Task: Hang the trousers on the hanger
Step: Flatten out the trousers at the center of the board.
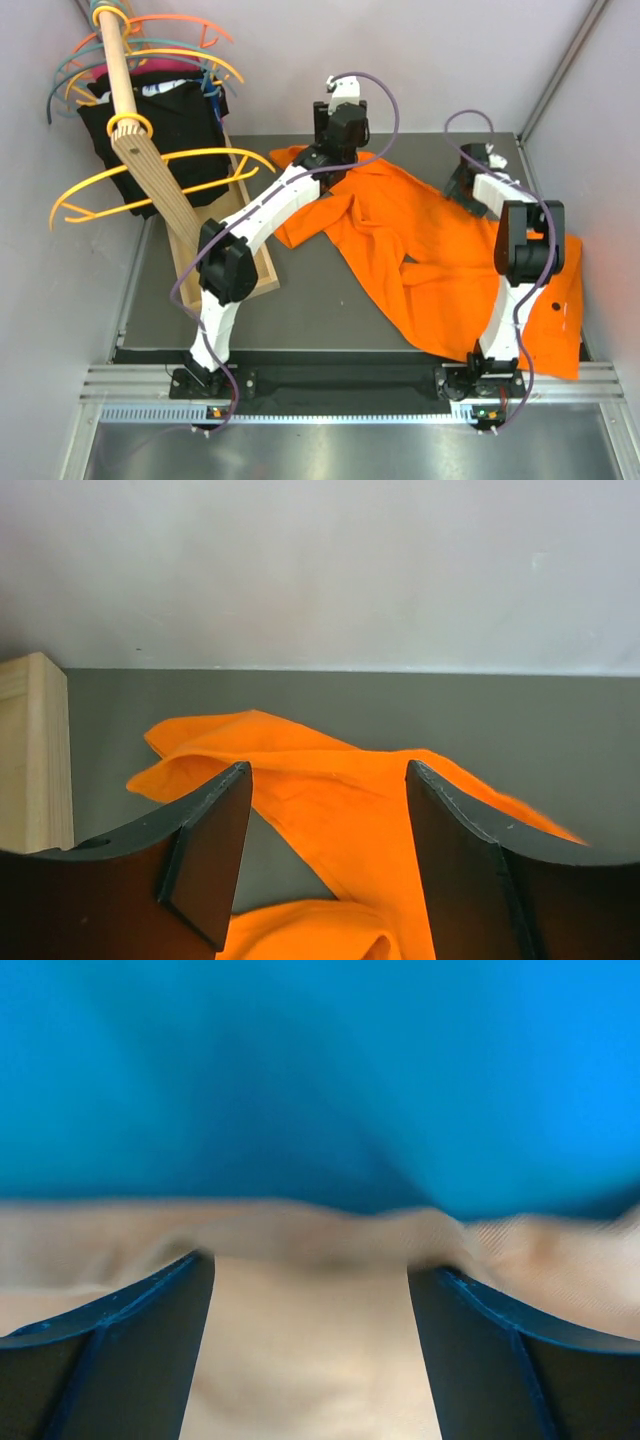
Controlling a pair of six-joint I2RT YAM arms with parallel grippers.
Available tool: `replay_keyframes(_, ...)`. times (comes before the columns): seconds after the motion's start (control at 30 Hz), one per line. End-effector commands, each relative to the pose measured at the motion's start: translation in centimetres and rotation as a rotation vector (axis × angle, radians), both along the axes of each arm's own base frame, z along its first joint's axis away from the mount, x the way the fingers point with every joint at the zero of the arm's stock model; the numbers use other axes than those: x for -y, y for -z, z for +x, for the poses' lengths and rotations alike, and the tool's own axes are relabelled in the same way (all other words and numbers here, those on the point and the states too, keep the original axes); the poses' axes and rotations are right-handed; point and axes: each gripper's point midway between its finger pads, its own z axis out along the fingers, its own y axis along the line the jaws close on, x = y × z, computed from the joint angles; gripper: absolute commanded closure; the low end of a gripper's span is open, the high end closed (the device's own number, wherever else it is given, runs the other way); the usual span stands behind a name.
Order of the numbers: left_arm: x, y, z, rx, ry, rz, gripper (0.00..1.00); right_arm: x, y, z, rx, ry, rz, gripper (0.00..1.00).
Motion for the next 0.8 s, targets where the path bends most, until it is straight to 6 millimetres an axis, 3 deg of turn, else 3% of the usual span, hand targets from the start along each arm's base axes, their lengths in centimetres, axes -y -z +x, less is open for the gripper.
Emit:
replay_keyframes(0.0, 0.1, 0.1, -1.4, -0.029, 0.047, -0.023, 0.32, 5.1, -3.4, 4.4, 0.129, 0.049, -0.068, 0.21)
replay_keyframes(0.07, -0.2, 1.7, -1.3, -0.052, 0.035, -0.001, 0.32, 5.9, -3.5, 6.6, 0.147, 0.017, -0.092, 0.2)
replay_keyframes(0.1, -0.3, 2.1, -1.2, -0.056, 0.027, 0.005, 0.32, 6.3, -4.4, 8.0, 0.183, 0.002, -0.103, 0.18)
replay_keyframes(0.17, -0.2, 3.2, -0.9, -0.071, 0.034, 0.011, 0.3, 6.3, -4.3, 8.9, 0.174, -0.047, -0.123, 0.16)
replay_keyframes(0.23, 0.6, 4.4, -0.3, -0.088, 0.073, -0.025, 0.26, 5.8, -6.4, 9.0, 0.213, -0.065, -0.111, 0.14)
replay_keyframes(0.27, 1.5, 5.4, 0.3, -0.117, 0.154, -0.053, 0.26, 5.1, -7.5, 8.7, 0.234, -0.079, -0.088, 0.13)
replay_keyframes(0.3, 1.8, 5.9, 0.5, -0.139, 0.18, -0.089, 0.27, 4.1, -7.1, 7.5, 0.216, -0.094, -0.077, 0.11)
replay_keyframes(0.33, 1.4, 6.3, 1.1, -0.153, 0.186, -0.112, 0.28, 3.5, -10.3, 6.9, 0.277, -0.099, -0.083, 0.1)
replay_keyframes(0.37, 1.9, 6.8, 1.4, -0.171, 0.216, -0.139, 0.31, 2.8, -11.4, 6.2, 0.299, -0.103, -0.088, 0.09)
replay_keyframes(0.4, 1.7, 7.2, 1.7, -0.184, 0.209, -0.169, 0.39, 1.3, -10.7, 4.9, 0.281, -0.129, -0.077, 0.09)
replay_keyframes(0.43, 1.5, 7.5, 2.0, -0.188, 0.191, -0.178, 0.42, 0.6, -12.9, 4.1, 0.327, -0.136, -0.06, 0.09)
replay_keyframes(0.47, 0.5, 8.3, 2.8, -0.187, 0.13, -0.171, 0.44, -0.1, -12.9, 3.5, 0.329, -0.16, -0.026, 0.09)
replay_keyframes(0.5, 0.0, 8.7, 3.1, -0.19, 0.091, -0.166, 0.45, -2.6, -12.1, 2.6, 0.309, -0.213, 0.002, 0.09)
replay_keyframes(0.53, -0.5, 9.4, 3.1, -0.211, 0.061, -0.143, 0.46, -3.2, -12.7, 1.9, 0.32, -0.22, 0.019, 0.09)
replay_keyframes(0.63, -2.4, 10.8, 4.2, -0.213, -0.022, -0.135, 0.47, -4.7, -11.6, 0.2, 0.29, -0.248, 0.072, 0.09)
replay_keyframes(0.77, -3.1, 13.5, 5.5, -0.256, -0.014, -0.187, 0.52, -7.2, -10.5, -0.9, 0.261, -0.313, 0.161, 0.09)
